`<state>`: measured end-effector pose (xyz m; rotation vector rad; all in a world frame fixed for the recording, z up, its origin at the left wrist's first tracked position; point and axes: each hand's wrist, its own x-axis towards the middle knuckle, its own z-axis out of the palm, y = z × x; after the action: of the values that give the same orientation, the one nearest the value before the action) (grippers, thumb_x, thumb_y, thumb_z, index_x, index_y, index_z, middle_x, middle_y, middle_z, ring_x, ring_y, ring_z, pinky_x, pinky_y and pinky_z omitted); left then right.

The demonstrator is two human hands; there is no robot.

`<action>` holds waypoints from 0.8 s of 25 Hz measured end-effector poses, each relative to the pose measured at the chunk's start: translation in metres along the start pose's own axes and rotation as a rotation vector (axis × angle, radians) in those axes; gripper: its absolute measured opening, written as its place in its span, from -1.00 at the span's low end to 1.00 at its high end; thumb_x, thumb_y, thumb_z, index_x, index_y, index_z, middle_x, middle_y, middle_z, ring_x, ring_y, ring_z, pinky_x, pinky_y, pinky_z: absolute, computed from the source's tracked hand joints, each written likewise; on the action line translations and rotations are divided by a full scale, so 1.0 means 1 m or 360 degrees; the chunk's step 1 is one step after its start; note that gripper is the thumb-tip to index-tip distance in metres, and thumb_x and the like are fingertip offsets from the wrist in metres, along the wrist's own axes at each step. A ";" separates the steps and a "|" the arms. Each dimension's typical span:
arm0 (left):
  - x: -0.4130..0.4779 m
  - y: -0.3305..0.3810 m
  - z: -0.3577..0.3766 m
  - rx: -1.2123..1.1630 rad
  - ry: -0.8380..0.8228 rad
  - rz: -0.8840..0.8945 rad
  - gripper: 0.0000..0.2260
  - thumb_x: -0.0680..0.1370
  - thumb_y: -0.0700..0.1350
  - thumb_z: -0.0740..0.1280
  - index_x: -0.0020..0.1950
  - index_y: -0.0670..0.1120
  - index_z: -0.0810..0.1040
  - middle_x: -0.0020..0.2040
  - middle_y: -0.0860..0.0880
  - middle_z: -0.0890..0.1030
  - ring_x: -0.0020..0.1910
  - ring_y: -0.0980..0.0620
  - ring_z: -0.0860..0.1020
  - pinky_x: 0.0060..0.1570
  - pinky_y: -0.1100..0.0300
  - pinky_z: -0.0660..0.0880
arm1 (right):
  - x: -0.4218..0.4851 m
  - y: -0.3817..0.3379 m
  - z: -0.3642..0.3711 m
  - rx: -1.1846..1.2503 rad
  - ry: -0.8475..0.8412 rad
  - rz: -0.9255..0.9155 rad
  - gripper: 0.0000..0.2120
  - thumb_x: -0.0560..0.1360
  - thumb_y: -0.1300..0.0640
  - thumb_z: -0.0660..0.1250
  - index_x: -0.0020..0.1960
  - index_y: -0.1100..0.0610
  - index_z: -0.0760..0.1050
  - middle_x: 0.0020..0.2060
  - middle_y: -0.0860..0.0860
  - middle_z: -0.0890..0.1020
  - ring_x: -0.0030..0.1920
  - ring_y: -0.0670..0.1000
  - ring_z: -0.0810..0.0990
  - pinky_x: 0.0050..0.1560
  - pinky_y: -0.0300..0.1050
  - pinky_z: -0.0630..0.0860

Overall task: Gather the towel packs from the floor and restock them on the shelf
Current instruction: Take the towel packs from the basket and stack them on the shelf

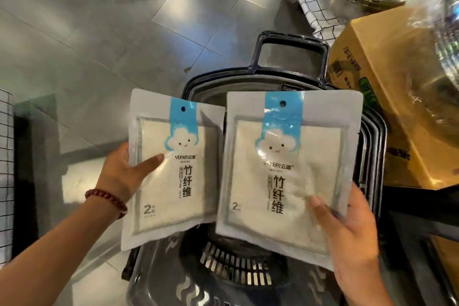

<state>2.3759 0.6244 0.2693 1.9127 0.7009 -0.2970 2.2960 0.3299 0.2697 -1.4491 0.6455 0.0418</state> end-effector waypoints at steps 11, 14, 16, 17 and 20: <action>-0.007 0.005 0.001 -0.0506 -0.0138 -0.0112 -0.46 -0.03 0.05 0.62 -0.14 -0.06 0.55 -0.30 0.05 0.69 -0.36 0.13 0.65 -0.46 0.29 0.54 | 0.011 0.044 0.119 -0.0046 -0.0594 0.0287 -0.73 0.51 0.27 0.31 0.16 0.01 0.48 -0.02 -0.08 0.66 0.00 -0.12 0.63 -0.02 -0.20 0.56; 0.003 -0.004 -0.006 -0.0242 0.0051 -0.0156 -0.71 0.22 -0.16 0.55 -0.15 -0.03 0.53 -0.35 0.08 0.67 -0.37 0.11 0.64 -0.46 0.27 0.56 | 0.030 0.090 0.107 -0.0492 -0.0359 0.0227 -0.87 0.48 0.14 0.37 -0.01 0.17 0.52 -0.23 0.01 0.60 -0.17 -0.05 0.57 -0.18 -0.32 0.43; 0.010 -0.008 -0.009 -0.0077 0.0106 -0.0131 -0.77 0.30 -0.19 0.50 -0.13 -0.01 0.54 -0.34 0.09 0.67 -0.34 0.11 0.64 -0.37 0.20 0.56 | 0.046 0.129 0.081 -0.0804 -0.0092 0.0409 -0.75 0.46 0.11 0.40 0.06 0.23 0.51 -0.15 0.06 0.60 -0.06 0.07 0.58 -0.17 -0.29 0.40; 0.013 -0.010 -0.010 -0.0039 0.0107 -0.0124 -0.77 0.31 -0.18 0.50 -0.11 -0.01 0.54 -0.30 0.07 0.66 -0.31 0.10 0.63 -0.34 0.19 0.53 | 0.052 0.147 0.068 -0.0975 0.0043 0.0527 -0.67 0.44 0.10 0.43 0.11 0.26 0.50 -0.06 0.13 0.59 0.01 0.14 0.57 -0.12 -0.22 0.42; 0.018 -0.016 -0.010 0.0028 0.0108 -0.0068 -0.79 0.33 -0.17 0.49 -0.13 0.03 0.54 -0.34 0.12 0.64 -0.34 0.19 0.61 -0.38 0.28 0.48 | 0.062 0.187 0.042 -0.1505 0.0139 0.0765 -0.50 0.38 0.01 0.48 0.16 0.30 0.46 0.10 0.26 0.52 0.15 0.24 0.50 0.04 -0.03 0.46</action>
<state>2.3804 0.6439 0.2528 1.9339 0.7874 -0.2667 2.2882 0.3756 0.0740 -2.1595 1.1171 0.7471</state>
